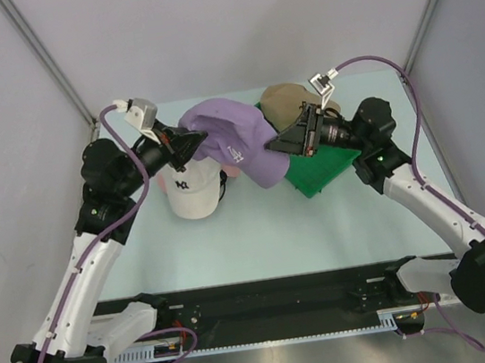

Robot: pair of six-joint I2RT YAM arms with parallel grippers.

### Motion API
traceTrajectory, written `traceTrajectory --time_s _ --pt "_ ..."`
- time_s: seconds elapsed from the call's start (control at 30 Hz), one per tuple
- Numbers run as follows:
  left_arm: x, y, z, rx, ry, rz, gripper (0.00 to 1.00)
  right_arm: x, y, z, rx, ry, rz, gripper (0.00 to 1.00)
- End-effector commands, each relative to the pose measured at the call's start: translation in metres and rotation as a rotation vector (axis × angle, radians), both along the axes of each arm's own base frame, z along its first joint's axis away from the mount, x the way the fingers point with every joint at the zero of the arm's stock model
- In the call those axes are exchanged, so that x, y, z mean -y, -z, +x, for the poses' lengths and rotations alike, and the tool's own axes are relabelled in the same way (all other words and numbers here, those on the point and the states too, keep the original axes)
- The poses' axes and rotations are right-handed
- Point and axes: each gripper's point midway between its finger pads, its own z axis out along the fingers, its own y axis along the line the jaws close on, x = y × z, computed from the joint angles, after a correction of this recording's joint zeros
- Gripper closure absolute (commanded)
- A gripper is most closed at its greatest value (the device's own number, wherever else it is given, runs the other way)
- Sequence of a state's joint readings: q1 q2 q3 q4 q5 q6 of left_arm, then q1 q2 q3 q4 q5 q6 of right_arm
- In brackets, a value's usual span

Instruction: Stack the hats

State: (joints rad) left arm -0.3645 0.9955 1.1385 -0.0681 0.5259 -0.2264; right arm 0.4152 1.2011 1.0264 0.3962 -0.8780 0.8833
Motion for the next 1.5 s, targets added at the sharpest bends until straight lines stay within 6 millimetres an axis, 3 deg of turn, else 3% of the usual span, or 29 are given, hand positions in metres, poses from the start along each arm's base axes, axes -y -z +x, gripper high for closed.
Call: traceTrajectory --time_s 0.0,0.03,0.07,0.13,0.17,0.23,0.27,0.33,0.5,0.7,0.8,1.1,1.13,1.17,1.23,1.27,1.33,1.37,1.4,1.47 --pt "-0.009 -0.045 -0.011 0.015 -0.045 -0.119 1.0 0.005 -0.014 -0.008 0.163 0.026 0.082 0.51" --pt "-0.01 -0.051 -0.012 -0.015 -0.056 -0.154 1.0 0.007 -0.018 -0.007 0.198 0.058 0.112 0.41" --pt "-0.01 -0.052 -0.013 -0.034 -0.058 -0.171 1.0 0.002 -0.022 -0.018 0.233 0.048 0.128 0.36" --pt "-0.01 -0.059 -0.015 -0.063 -0.057 -0.216 1.0 -0.007 -0.017 -0.023 0.29 0.083 0.117 0.24" --pt "-0.011 -0.059 -0.014 -0.079 -0.061 -0.226 1.0 -0.015 -0.02 -0.037 0.321 0.066 0.126 0.22" --pt "-0.014 -0.064 -0.013 -0.095 -0.086 -0.244 1.0 -0.02 -0.014 -0.039 0.342 0.125 0.115 0.17" --pt "-0.015 -0.063 -0.013 -0.102 -0.094 -0.247 1.0 -0.024 -0.018 -0.052 0.405 0.132 0.12 0.15" --pt "-0.016 -0.067 -0.016 -0.111 -0.093 -0.265 1.0 -0.025 -0.01 -0.048 0.426 0.214 0.098 0.13" --pt "-0.02 -0.072 -0.024 -0.109 -0.098 -0.287 1.0 -0.037 -0.006 -0.058 0.516 0.275 0.089 0.12" --pt "-0.02 -0.079 -0.037 -0.126 -0.067 -0.358 1.0 -0.057 -0.003 -0.044 0.556 0.324 0.074 0.13" --pt "-0.019 -0.086 -0.045 -0.129 -0.035 -0.385 1.0 -0.064 -0.004 -0.048 0.59 0.34 0.089 0.13" --pt "-0.027 -0.079 -0.048 -0.13 -0.077 -0.378 1.0 -0.049 -0.023 -0.058 0.655 0.412 0.14 0.16" --pt "-0.028 -0.08 -0.049 -0.124 -0.073 -0.383 1.0 -0.047 -0.025 -0.06 0.663 0.42 0.144 0.18" --pt "-0.027 -0.079 -0.049 -0.13 -0.07 -0.384 1.0 -0.045 -0.024 -0.058 0.659 0.433 0.144 0.28" --pt "-0.026 -0.076 -0.048 -0.139 -0.07 -0.381 1.0 -0.042 -0.026 -0.06 0.666 0.444 0.154 0.39" --pt "-0.026 -0.074 -0.047 -0.142 -0.072 -0.377 1.0 -0.041 -0.029 -0.061 0.671 0.449 0.168 0.52" --pt "-0.026 -0.068 -0.045 -0.153 -0.075 -0.369 1.0 -0.04 -0.033 -0.06 0.67 0.454 0.17 0.68" --pt "-0.027 -0.065 -0.043 -0.155 -0.078 -0.364 1.0 -0.041 -0.029 -0.058 0.659 0.452 0.147 0.89" --pt "-0.028 -0.062 -0.041 -0.16 -0.085 -0.358 1.0 -0.041 -0.034 -0.057 0.654 0.458 0.148 0.99" --pt "-0.03 -0.057 -0.038 -0.152 -0.101 -0.33 0.99 -0.044 -0.031 -0.055 0.625 0.449 0.128 1.0"
